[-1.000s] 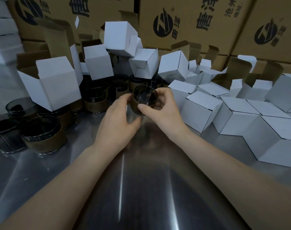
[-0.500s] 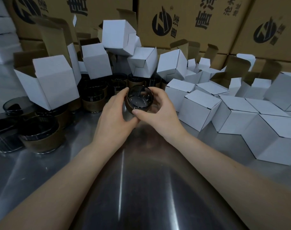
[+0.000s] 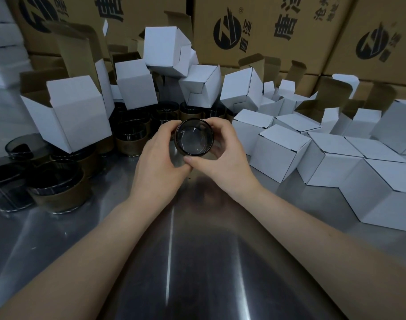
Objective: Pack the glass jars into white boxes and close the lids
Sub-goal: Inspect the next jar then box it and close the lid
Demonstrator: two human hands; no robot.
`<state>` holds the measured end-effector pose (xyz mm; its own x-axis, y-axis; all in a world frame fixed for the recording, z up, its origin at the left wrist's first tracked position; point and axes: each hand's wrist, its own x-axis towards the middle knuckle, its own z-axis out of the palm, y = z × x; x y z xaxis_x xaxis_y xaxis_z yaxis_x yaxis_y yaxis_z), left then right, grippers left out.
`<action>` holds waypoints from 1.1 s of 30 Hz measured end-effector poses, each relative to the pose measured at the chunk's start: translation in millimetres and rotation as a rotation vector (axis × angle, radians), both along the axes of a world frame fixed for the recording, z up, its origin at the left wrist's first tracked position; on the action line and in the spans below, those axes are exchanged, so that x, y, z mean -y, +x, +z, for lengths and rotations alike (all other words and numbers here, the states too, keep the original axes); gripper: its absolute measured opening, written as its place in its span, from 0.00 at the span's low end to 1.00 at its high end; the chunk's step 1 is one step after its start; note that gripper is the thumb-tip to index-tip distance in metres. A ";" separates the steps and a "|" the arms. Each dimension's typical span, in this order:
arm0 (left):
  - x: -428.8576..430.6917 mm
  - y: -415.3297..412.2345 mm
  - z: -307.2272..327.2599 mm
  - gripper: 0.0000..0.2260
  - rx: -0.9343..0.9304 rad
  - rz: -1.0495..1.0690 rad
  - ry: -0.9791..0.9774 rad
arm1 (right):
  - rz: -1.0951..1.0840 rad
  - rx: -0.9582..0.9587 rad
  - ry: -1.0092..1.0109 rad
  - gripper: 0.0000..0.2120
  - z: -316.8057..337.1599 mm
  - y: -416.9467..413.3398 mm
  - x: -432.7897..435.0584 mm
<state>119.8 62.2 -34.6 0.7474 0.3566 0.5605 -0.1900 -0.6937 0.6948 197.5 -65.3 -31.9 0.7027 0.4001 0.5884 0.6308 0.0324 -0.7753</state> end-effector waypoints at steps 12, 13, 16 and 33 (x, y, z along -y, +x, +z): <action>-1.5 -1.0 -0.7 0.31 0.005 -0.004 -0.005 | -0.010 0.069 0.017 0.31 -2.5 1.4 0.9; -1.5 -1.0 -1.1 0.31 0.004 -0.003 -0.001 | -0.012 0.074 0.017 0.31 -2.8 1.6 1.0; -1.9 -0.8 -2.4 0.30 0.000 0.001 0.009 | -0.014 0.080 0.019 0.31 -2.7 1.9 1.2; -2.4 0.9 -5.6 0.28 -0.042 0.009 -0.046 | -0.042 0.066 0.013 0.30 -2.9 -0.1 1.2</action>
<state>120.6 64.6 -40.2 0.7668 0.3883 0.5112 -0.1536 -0.6622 0.7334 197.4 -66.5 -34.8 0.6784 0.3629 0.6388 0.6815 0.0141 -0.7317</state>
